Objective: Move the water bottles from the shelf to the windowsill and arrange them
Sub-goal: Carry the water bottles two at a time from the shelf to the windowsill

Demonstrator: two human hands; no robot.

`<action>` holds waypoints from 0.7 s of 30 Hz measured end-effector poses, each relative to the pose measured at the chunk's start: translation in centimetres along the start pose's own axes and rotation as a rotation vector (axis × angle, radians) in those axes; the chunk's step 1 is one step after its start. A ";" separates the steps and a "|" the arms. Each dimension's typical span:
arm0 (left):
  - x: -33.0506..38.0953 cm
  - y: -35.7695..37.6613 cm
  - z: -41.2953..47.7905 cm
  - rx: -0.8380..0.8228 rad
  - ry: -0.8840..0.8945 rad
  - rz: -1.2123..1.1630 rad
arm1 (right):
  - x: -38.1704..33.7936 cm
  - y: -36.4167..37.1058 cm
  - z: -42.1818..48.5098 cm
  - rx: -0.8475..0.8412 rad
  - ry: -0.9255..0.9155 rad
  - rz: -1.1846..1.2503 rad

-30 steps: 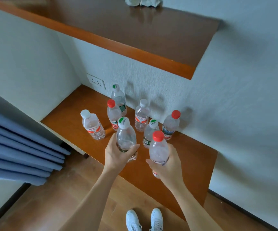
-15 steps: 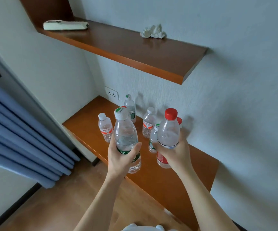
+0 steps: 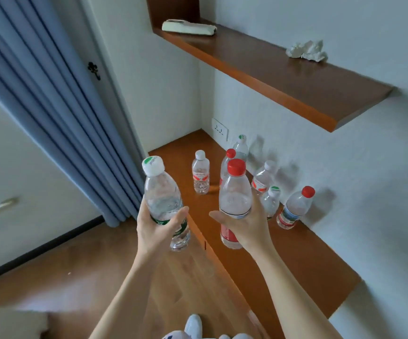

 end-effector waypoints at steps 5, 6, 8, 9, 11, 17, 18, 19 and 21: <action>-1.2 -6.5 -5.0 0.193 -0.057 0.043 | -0.7 7.2 -0.1 -0.233 -0.047 0.064; -1.4 -7.9 -6.2 0.240 -0.070 0.049 | -1.0 8.6 -0.3 -0.267 -0.062 0.058; -1.6 -10.5 -8.9 0.338 -0.094 0.052 | -1.8 11.7 -0.8 -0.333 -0.093 0.053; -1.6 -11.7 -10.3 0.383 -0.104 0.055 | -2.1 13.3 -1.0 -0.374 -0.101 0.061; -1.6 -13.9 -12.8 0.468 -0.112 0.062 | -2.8 16.4 -1.4 -0.461 -0.115 0.080; -1.6 -19.9 -18.1 0.675 -0.131 0.079 | -5.6 24.3 -1.8 -0.615 -0.171 0.096; -1.6 -20.9 -18.5 0.696 -0.130 0.089 | -6.0 25.5 -1.7 -0.636 -0.176 0.101; -1.7 -22.0 -18.9 0.718 -0.129 0.102 | -6.3 26.8 -1.5 -0.656 -0.177 0.100; -2.0 -24.3 -19.4 0.758 -0.127 0.113 | -7.0 29.5 -1.0 -0.695 -0.173 0.104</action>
Point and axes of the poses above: each hand's wrist, its own z-axis towards the middle knuckle, its own y-axis out of the palm, x = y × z, the point moved 10 cm from there along z, towards the middle knuckle, and after that the axes turned 14 degrees about -x, right-handed, at the moved point
